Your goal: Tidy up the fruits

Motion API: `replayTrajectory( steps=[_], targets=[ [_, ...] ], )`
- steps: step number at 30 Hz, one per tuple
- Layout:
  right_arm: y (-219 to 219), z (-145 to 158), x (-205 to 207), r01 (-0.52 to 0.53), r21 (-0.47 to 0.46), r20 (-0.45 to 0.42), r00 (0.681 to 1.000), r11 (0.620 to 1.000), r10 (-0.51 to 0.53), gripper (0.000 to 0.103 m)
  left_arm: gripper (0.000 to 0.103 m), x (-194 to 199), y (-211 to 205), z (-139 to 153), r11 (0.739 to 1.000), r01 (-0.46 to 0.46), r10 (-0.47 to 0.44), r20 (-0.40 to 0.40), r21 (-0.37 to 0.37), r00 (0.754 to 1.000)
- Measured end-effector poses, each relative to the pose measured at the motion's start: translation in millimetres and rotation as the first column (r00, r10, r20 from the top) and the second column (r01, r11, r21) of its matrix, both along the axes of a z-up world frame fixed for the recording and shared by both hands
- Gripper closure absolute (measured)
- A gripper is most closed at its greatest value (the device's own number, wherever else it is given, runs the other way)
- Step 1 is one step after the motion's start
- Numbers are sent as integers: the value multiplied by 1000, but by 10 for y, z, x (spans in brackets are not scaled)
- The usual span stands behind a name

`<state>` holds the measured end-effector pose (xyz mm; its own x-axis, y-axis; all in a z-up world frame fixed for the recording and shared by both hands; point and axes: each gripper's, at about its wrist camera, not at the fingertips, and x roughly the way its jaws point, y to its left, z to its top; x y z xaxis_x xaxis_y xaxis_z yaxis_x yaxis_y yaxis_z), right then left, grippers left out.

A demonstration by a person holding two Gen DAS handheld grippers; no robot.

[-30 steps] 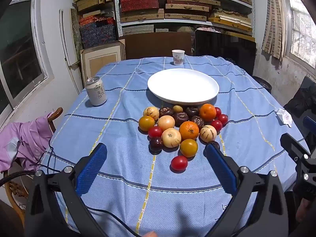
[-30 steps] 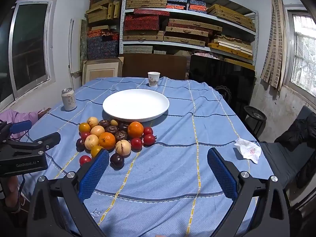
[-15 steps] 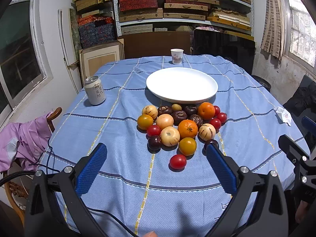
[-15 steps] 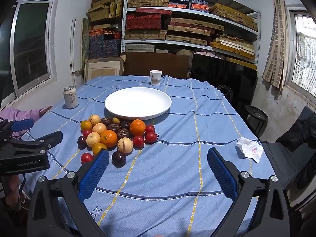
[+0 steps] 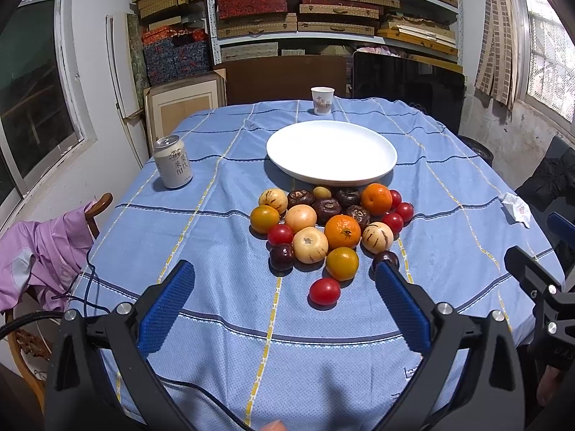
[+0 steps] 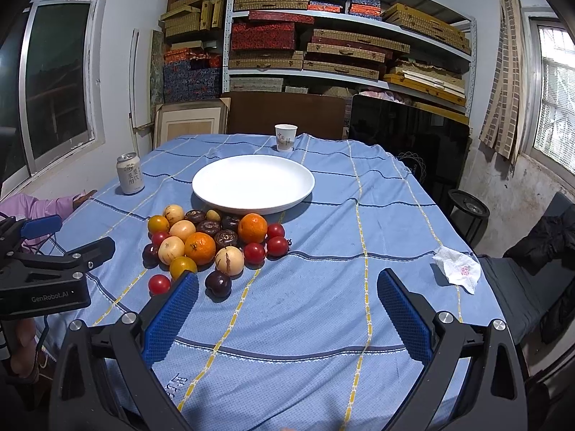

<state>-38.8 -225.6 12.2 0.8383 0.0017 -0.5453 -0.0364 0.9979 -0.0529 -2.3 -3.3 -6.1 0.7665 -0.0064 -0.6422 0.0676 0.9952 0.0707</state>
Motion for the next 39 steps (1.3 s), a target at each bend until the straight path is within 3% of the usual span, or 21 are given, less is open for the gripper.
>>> replayTrajectory(
  steps=[39],
  targets=[
    [7, -39, 24, -2, 1, -7, 1000, 1000, 2, 3, 4, -4, -7, -17, 1000, 1, -1, -1, 1, 1000]
  ],
)
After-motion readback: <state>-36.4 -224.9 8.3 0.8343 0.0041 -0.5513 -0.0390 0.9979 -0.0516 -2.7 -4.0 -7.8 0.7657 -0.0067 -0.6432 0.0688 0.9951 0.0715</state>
